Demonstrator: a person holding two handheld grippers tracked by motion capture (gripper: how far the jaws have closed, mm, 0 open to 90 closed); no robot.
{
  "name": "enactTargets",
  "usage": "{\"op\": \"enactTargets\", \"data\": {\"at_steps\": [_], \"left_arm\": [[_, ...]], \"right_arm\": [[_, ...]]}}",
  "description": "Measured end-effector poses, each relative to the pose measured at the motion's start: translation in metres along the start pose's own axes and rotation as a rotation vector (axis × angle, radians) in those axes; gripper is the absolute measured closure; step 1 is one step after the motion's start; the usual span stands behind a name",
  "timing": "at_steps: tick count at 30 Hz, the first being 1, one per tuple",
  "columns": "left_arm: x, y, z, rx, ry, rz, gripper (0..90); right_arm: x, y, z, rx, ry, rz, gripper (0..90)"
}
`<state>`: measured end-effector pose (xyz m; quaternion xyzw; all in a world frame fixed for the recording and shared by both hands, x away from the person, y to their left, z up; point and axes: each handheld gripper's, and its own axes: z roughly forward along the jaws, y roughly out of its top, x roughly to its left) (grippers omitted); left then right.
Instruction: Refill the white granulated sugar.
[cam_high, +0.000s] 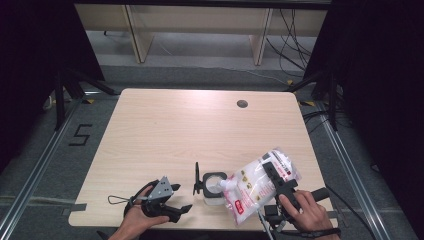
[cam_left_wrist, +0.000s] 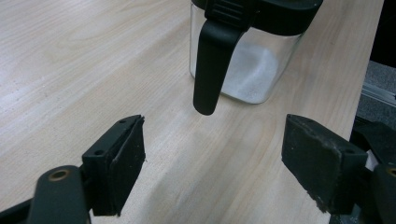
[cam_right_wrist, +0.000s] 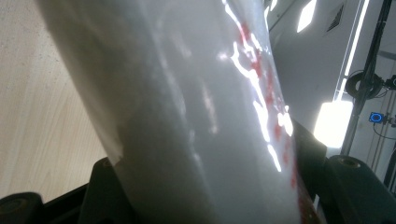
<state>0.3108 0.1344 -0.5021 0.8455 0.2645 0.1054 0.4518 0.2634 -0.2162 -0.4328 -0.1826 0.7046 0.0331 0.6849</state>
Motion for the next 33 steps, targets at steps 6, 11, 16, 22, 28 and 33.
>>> {"op": "enactTargets", "data": {"at_steps": [6,11,16,22,28,33], "left_arm": [[-0.0006,0.0003,0.0002,-0.003,-0.004,-0.009,21.0],[-0.0011,-0.0008,0.0009,-0.017,-0.002,-0.008,20.9],[-0.0029,-0.0016,0.0012,-0.012,-0.007,-0.037,20.9],[-0.0029,-0.0016,0.0014,-0.011,-0.01,-0.039,21.0],[-0.001,-0.001,0.001,-0.012,-0.006,-0.005,20.9],[-0.0007,-0.001,0.0007,-0.011,-0.006,-0.005,20.9]], "right_arm": [[-0.0012,0.0007,-0.0013,0.022,0.021,-0.01,43.3],[-0.001,0.0008,-0.0013,0.022,0.021,-0.009,43.3],[-0.0017,0.0014,-0.0023,0.018,0.019,-0.001,43.3],[-0.002,0.0014,-0.0021,0.016,0.017,-0.007,43.3],[-0.0047,0.0009,-0.0017,0.004,0.005,-0.037,43.4],[-0.0042,0.0001,-0.001,-0.007,-0.004,-0.031,43.4]]}}
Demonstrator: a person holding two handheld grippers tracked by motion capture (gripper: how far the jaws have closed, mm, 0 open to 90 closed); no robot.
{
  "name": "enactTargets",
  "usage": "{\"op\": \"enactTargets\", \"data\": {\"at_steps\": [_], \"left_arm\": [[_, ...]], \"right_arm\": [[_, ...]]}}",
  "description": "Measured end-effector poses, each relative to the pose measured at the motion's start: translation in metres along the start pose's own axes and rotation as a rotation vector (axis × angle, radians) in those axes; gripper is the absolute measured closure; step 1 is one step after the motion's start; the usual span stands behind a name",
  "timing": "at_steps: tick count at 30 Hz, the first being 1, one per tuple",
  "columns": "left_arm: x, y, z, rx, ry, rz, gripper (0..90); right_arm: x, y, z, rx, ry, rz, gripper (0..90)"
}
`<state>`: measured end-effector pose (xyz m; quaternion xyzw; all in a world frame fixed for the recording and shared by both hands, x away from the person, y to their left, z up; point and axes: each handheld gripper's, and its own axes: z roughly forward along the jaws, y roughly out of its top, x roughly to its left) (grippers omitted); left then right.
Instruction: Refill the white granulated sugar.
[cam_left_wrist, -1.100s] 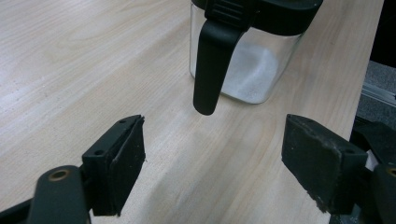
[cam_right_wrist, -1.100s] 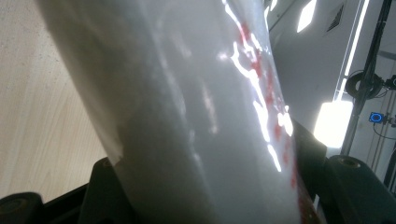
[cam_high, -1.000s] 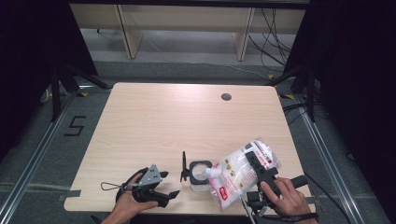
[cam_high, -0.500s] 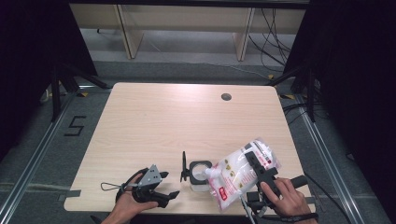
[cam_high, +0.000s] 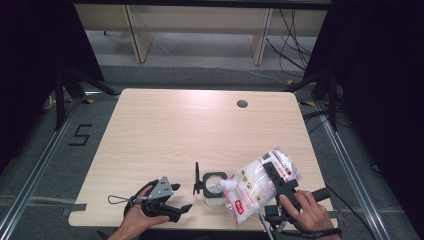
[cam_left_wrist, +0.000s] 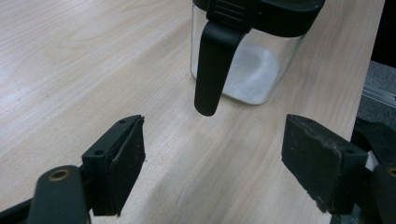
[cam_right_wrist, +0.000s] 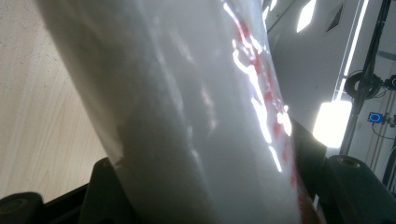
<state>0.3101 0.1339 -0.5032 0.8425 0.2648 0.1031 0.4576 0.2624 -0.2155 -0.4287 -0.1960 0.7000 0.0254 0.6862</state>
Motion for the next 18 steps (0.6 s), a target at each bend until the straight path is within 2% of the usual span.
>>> {"op": "enactTargets", "data": {"at_steps": [2,3,10,11,12,13,14,15,17,18], "left_arm": [[0.0006,0.0002,0.0001,-0.002,0.002,0.003,21.0],[0.0006,0.0011,-0.0007,0.014,0.006,0.003,21.0],[0.0002,0.0003,0.0003,-0.006,0.002,-0.003,21.0],[0.0,0.0,0.0003,-0.007,0.003,-0.002,20.9],[-0.0003,0.0,0.0001,-0.004,0.006,-0.001,21.0],[-0.0002,0.0001,0.0001,-0.005,0.006,-0.001,20.9],[0.0003,0.0002,0.0005,-0.009,0.002,-0.003,20.9],[0.0003,0.0005,0.0003,-0.005,0.0,-0.004,20.9],[-0.0003,0.0001,0.0003,-0.005,0.002,-0.003,20.9],[-0.0004,0.0,0.0001,-0.005,0.006,0.0,20.9]], "right_arm": [[-0.0006,0.0,-0.0002,-0.003,-0.013,-0.002,43.5],[-0.0007,-0.0001,-0.0002,-0.003,-0.012,-0.001,43.4],[-0.0005,-0.0002,-0.0003,-0.002,-0.012,-0.005,43.5],[-0.0007,0.0004,-0.0019,0.028,0.016,-0.001,43.5],[-0.0004,-0.0001,-0.0003,0.001,-0.009,-0.001,43.5],[-0.0009,-0.0001,-0.0003,-0.001,-0.013,-0.006,43.5],[-0.0001,-0.0002,-0.0006,0.005,-0.009,0.005,43.5],[-0.001,-0.0002,-0.0004,-0.001,-0.014,-0.007,43.6],[0.0005,-0.0004,-0.0007,0.008,-0.006,0.011,43.6],[-0.0011,-0.0005,-0.0004,0.001,-0.01,-0.012,43.6]]}}
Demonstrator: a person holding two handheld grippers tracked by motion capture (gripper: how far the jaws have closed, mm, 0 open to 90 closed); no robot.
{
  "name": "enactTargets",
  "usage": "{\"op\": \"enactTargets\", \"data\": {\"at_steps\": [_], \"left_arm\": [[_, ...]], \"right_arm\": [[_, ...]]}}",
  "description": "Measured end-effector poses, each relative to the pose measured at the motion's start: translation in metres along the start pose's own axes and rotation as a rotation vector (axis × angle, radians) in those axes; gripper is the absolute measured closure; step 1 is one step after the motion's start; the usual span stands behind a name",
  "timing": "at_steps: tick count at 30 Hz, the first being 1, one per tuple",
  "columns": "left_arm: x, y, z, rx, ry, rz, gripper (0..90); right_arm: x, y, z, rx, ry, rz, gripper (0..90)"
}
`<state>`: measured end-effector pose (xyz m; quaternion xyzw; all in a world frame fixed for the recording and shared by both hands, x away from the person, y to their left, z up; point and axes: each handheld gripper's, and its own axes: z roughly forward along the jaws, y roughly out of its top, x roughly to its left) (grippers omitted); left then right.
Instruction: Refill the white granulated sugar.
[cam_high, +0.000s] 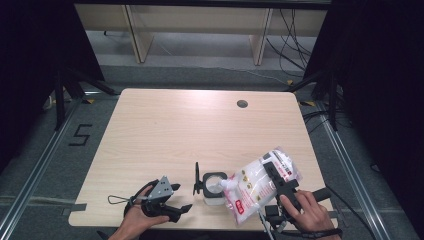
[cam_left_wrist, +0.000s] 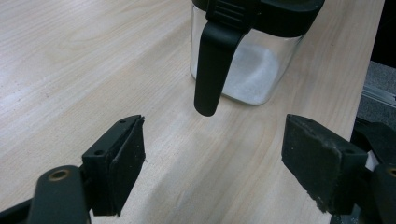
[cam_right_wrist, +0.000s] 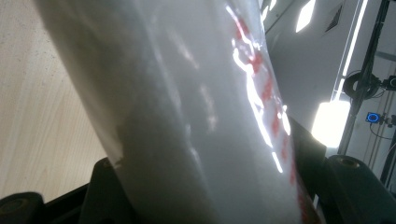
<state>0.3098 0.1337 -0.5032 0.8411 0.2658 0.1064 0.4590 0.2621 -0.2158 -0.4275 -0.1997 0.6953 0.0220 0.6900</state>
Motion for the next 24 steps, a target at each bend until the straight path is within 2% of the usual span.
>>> {"op": "enactTargets", "data": {"at_steps": [1,2,3,5,6,7,11,12,13,14,15,16,17,18,19,20,21,22,24], "left_arm": [[0.0001,0.0001,0.0,-0.001,0.0,-0.001,20.9],[0.0004,0.0003,0.0,-0.002,0.001,-0.002,20.9],[0.0007,0.0005,0.0002,0.0,-0.005,-0.004,20.9],[0.0001,0.0001,0.0002,-0.001,-0.001,-0.002,20.9],[0.0004,0.0001,-0.0003,0.004,0.0,0.006,20.9],[0.0002,0.0003,0.0001,-0.002,0.0,-0.001,20.9],[0.0006,0.0002,-0.0006,0.004,0.001,0.006,20.9],[-0.0013,-0.0004,-0.0003,0.002,0.002,-0.028,20.9],[-0.0002,0.0001,-0.0005,0.004,-0.001,-0.016,20.9],[0.0015,0.001,-0.0012,0.013,-0.008,0.005,20.9],[0.0013,0.0009,-0.0011,0.011,-0.007,0.004,21.0],[-0.0007,0.0,-0.0008,0.007,-0.002,-0.025,20.9],[0.0003,0.0003,-0.0015,0.015,0.001,-0.012,21.0],[0.0005,0.0003,-0.0016,0.014,0.0,-0.014,20.9],[0.0005,0.0009,-0.0017,0.019,-0.006,-0.02,20.9],[0.0017,0.001,-0.0019,0.018,-0.004,-0.001,20.9],[0.0023,0.0012,-0.0021,0.018,-0.004,0.011,21.0],[0.0017,0.0008,-0.0016,0.01,0.001,0.01,21.0],[0.0016,0.001,-0.002,0.015,-0.003,0.0,20.9]], "right_arm": [[-0.0001,-0.0002,-0.0006,0.007,0.003,-0.003,43.6],[0.0014,0.0001,-0.0004,0.006,0.003,0.023,43.7],[0.0001,0.0001,-0.0002,-0.002,-0.003,0.01,43.7],[0.0026,0.0001,-0.0006,0.011,0.009,0.039,43.7],[0.001,0.0002,-0.0005,0.006,0.006,0.021,43.7],[0.0026,0.0,-0.0007,0.01,0.007,0.037,43.8],[-0.0001,0.0003,-0.0001,-0.002,-0.002,0.006,44.0],[0.0,0.0002,-0.0001,-0.002,0.0,0.008,44.0],[0.0015,0.0002,-0.0006,0.007,0.008,0.026,44.0],[0.0008,0.0003,-0.0003,0.002,0.006,0.018,44.1],[0.0002,0.0002,0.0002,-0.005,0.004,0.013,44.2],[0.0015,0.0001,0.0,0.003,0.014,0.03,44.2],[0.0003,-0.0004,0.0004,-0.003,0.011,0.017,44.3],[0.0004,-0.0006,0.0004,-0.005,0.002,0.029,44.3],[0.004,-0.0011,-0.0014,0.022,0.02,0.08,44.4],[0.0003,-0.0014,-0.0006,0.015,0.029,0.034,44.4],[-0.0001,-0.0014,0.0001,0.003,0.017,0.032,44.4],[0.0015,-0.0018,0.0003,0.005,0.016,0.046,44.4],[0.0006,-0.0023,0.0005,-0.004,0.002,0.045,44.5]]}}
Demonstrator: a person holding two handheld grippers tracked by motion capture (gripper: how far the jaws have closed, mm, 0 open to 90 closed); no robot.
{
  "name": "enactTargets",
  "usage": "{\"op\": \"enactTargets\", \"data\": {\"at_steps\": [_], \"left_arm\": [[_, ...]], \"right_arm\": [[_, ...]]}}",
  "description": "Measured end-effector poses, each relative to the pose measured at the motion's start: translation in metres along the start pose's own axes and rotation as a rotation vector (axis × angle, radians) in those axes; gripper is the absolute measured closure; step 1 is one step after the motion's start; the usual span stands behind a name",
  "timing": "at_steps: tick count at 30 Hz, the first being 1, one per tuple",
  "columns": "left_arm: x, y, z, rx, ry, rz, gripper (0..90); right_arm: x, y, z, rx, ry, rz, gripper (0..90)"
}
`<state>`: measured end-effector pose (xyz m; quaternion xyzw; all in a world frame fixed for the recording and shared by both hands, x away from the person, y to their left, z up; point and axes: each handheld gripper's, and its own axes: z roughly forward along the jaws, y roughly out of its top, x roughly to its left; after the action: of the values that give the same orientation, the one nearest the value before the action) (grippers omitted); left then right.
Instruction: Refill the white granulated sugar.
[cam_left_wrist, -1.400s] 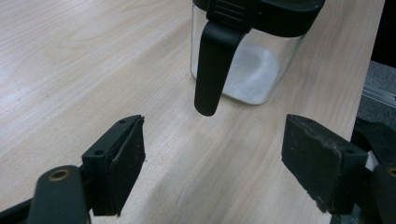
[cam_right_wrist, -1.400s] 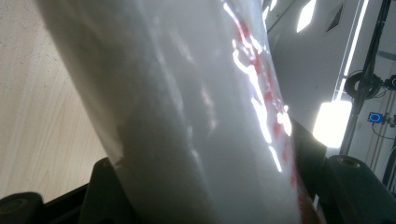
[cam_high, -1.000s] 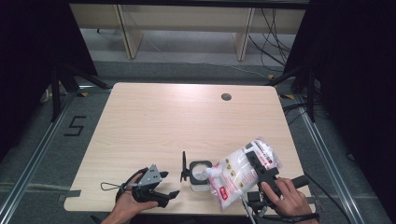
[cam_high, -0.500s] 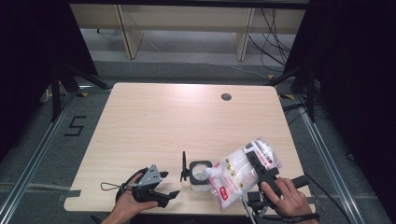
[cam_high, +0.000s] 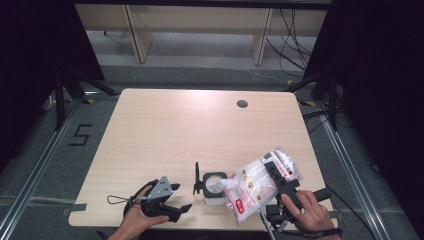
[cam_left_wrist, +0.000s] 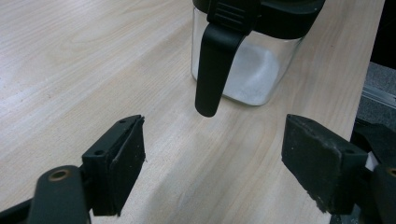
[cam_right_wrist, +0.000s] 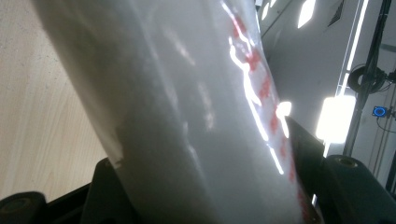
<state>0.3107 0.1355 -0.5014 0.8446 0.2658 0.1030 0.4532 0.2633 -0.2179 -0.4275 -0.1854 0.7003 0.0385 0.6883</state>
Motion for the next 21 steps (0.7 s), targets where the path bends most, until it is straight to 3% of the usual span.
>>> {"op": "enactTargets", "data": {"at_steps": [2,3,11,14,16,17,18,21], "left_arm": [[-0.002,-0.0007,0.0007,-0.01,0.005,-0.028,20.9],[-0.0014,-0.0004,0.0001,0.0,-0.002,-0.027,21.0],[-0.0016,-0.0004,-0.0003,-0.007,0.013,-0.023,20.9],[-0.0008,-0.0004,0.0,-0.009,0.0,-0.023,20.9],[-0.0001,0.0,0.0004,-0.018,0.001,-0.006,20.9],[0.0,0.0,0.0004,-0.018,0.001,-0.008,20.9],[0.0,0.0,0.0003,-0.018,0.001,-0.007,20.9],[0.0001,0.0002,-0.0007,-0.011,0.01,-0.008,21.0]], "right_arm": [[-0.0012,0.0006,-0.0014,0.022,0.018,-0.001,44.5],[0.0002,0.0,-0.0003,0.005,-0.005,0.007,44.5],[0.0015,0.0003,0.0005,-0.001,0.01,0.004,44.6],[0.0031,-0.0003,0.0003,0.005,0.016,0.03,44.6],[0.0004,-0.0004,0.0001,-0.001,0.004,0.005,44.7],[0.0018,-0.0003,-0.0016,0.03,0.029,0.031,44.7],[0.0043,-0.0009,-0.0019,0.027,0.015,0.062,44.7],[0.0038,-0.001,-0.0018,0.028,0.019,0.056,44.7]]}}
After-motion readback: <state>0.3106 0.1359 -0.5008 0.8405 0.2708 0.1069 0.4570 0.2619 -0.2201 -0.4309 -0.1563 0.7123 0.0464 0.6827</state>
